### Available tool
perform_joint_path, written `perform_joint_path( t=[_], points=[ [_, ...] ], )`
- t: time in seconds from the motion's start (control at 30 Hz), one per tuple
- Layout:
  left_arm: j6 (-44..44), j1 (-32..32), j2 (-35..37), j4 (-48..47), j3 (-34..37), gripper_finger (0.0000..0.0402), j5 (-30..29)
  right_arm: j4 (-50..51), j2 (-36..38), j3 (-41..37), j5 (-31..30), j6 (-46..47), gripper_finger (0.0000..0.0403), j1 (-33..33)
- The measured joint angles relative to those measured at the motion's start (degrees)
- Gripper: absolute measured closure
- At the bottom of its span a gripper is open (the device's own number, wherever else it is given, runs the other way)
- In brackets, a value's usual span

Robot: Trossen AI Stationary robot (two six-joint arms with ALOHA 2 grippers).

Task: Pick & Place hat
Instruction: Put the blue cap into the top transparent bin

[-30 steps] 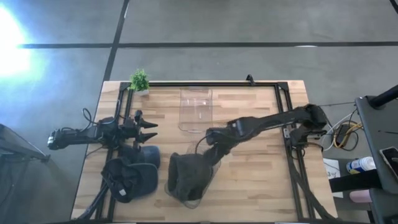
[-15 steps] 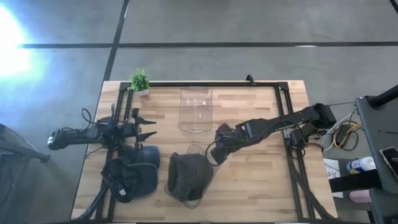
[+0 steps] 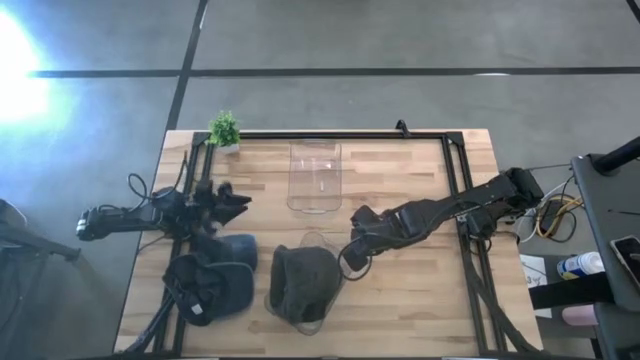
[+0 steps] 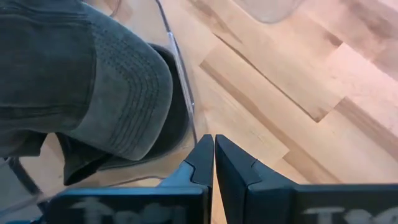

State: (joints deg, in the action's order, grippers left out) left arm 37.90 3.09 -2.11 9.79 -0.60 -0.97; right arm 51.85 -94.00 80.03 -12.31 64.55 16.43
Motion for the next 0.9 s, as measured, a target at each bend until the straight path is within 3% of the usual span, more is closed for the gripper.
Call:
perform_joint_path(
  t=[0.07, 0.13, 0.37, 0.5, 0.57, 0.73, 0.9],
  points=[
    [14.5, 0.0, 0.0, 0.1, 0.0, 0.022, 0.0, 0.2, 0.3, 0.0, -0.6, 0.0, 0.039, 0.4],
    [21.5, 0.0, 0.0, 0.1, 0.0, 0.022, -0.1, 0.4, 0.4, 0.0, -1.4, -0.5, 0.039, 0.6],
    [33.6, 0.0, 0.0, 3.4, 0.0, 0.022, -10.7, 0.5, 0.8, -0.1, -2.8, -4.0, 0.039, 0.1],
    [36.0, 0.0, -0.2, 7.8, -0.4, 0.022, -11.7, 0.5, 0.9, -0.2, -2.9, -5.7, 0.039, -0.4],
    [35.5, -0.1, -1.0, 5.5, -2.6, 0.022, -11.1, 0.5, 0.8, -0.2, -2.7, -6.7, 0.039, -0.6],
    [28.9, -0.4, -8.8, -17.8, -15.3, 0.022, -0.7, 0.6, 0.8, -0.3, -1.9, -8.1, 0.039, -1.2],
    [14.6, -1.5, -23.1, -47.2, -30.9, 0.022, 7.6, 2.2, 0.8, -0.3, -1.0, -8.6, 0.039, -1.3]
  ],
)
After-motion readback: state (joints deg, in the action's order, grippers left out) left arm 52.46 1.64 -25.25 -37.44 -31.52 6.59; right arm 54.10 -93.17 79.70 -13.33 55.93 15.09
